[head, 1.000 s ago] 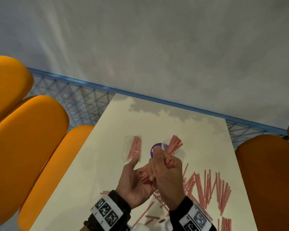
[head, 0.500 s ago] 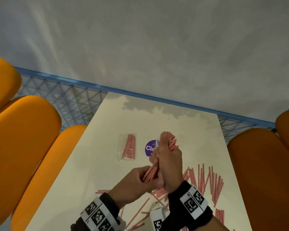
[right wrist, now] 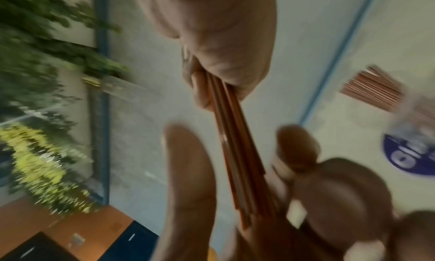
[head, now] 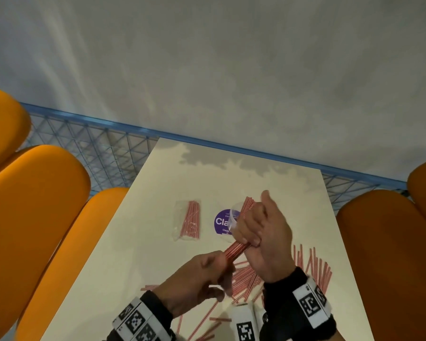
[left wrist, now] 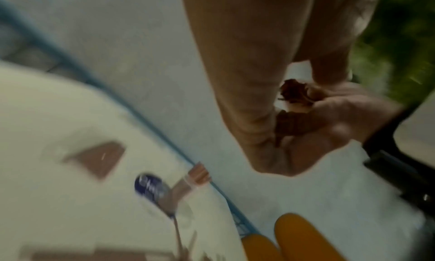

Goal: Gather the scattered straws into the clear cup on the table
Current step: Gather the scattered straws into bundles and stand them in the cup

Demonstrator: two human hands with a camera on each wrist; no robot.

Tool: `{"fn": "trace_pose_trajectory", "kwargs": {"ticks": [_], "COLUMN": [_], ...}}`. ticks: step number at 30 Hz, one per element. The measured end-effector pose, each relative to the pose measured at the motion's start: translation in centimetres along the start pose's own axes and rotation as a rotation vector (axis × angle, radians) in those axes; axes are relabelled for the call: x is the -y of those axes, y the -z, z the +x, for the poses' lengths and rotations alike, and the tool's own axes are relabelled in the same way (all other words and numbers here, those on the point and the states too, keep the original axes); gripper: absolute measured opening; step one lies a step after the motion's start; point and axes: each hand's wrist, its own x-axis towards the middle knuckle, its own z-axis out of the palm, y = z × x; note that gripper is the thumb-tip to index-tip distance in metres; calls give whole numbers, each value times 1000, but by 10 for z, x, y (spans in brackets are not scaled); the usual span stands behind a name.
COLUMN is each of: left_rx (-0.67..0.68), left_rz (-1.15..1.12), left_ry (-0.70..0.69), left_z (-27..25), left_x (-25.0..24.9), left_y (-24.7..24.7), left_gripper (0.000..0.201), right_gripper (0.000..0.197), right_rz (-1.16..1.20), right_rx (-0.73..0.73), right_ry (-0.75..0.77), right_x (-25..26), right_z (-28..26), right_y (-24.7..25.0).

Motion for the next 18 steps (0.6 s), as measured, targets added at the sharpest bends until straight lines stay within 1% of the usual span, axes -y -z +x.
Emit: {"fn": "trace_pose_trajectory", "kwargs": {"ticks": [2,3,4,5,7,9,11,14,15,16,17,18], "left_rx": [-75,-68,-59,-44,-29,-57,-80,-94,-95,-99,-105,-101], "left_rz": [-423,-577,-672,-734,-801,-780,-760,-754,-720,-643,-504,-297], "left_ry": [35,35,31,25,27,36,47,48,54,66,86,97], "left_z": [3,5,8,9,14,17,21,24,25,26,27,28], "left_x": [1,0,-1,-3,-3,-4,-3,-2,0,0,0,-2], "left_y": [2,0,-2,-5,-5,-3,-2,-9,-9,-9,-6,-3], "left_gripper": [65,72,77,79,81,83,81,79,77,74,67,56], "right_gripper": [57,59,62,63,67,69,68,66,64,59,54,49], "right_rz": [-71,-142,-217,-278,-328,-310,-261,-275,-283,-275,-254,-229], "right_rx": [32,44,50,57,76,59,35,-14,-29,-49,-77,-104], "right_ry": [149,199,222,214,164,178,185,138,116,99,86,72], "right_x": [6,3,-5,-15,-30,-34,-34,-41,-42,-42,-40,-38], "right_z": [-10,-16,-20,-23,-23,-18,-12,-6,-3,0,3,7], "right_y": [-9,-14,-17,-19,-18,-13,-9,-4,-2,2,8,15]}}
